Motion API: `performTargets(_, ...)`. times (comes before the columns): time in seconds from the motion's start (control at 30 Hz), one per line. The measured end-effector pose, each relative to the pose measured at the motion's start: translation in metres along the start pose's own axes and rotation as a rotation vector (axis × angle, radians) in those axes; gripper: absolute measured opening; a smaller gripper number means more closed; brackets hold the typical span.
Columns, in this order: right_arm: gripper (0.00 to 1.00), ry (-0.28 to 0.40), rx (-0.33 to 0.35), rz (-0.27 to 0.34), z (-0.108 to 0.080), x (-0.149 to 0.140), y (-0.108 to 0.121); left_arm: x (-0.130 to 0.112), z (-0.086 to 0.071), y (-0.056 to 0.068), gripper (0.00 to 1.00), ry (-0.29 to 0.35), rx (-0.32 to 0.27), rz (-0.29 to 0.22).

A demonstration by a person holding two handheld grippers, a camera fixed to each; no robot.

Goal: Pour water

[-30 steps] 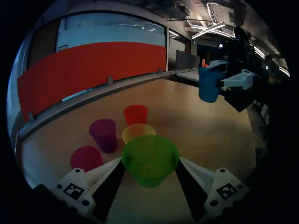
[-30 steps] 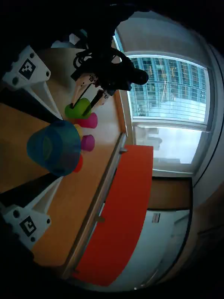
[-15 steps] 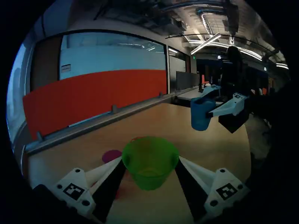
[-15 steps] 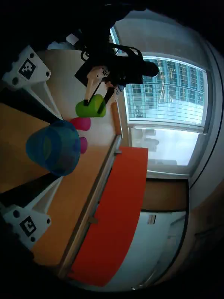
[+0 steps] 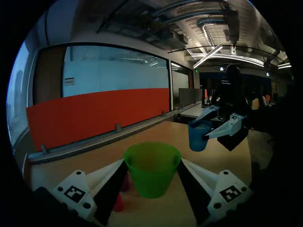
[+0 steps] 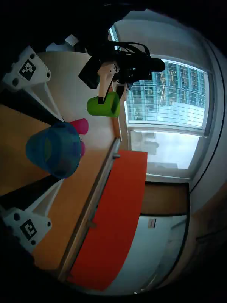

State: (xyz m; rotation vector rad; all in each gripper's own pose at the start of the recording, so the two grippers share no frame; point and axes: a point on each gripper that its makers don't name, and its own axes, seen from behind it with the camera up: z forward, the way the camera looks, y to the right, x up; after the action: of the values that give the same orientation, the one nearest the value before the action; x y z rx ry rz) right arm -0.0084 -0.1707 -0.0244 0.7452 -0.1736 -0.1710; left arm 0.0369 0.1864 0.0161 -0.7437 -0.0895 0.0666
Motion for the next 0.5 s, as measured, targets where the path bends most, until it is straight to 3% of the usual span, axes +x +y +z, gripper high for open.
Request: performTargets(0.5, 0.91, 0.087, 0.0, 0.008, 0.007, 0.033, 0.0, -0.004, -0.001, 0.009, 0.87, 0.011, -0.031, -0.027)
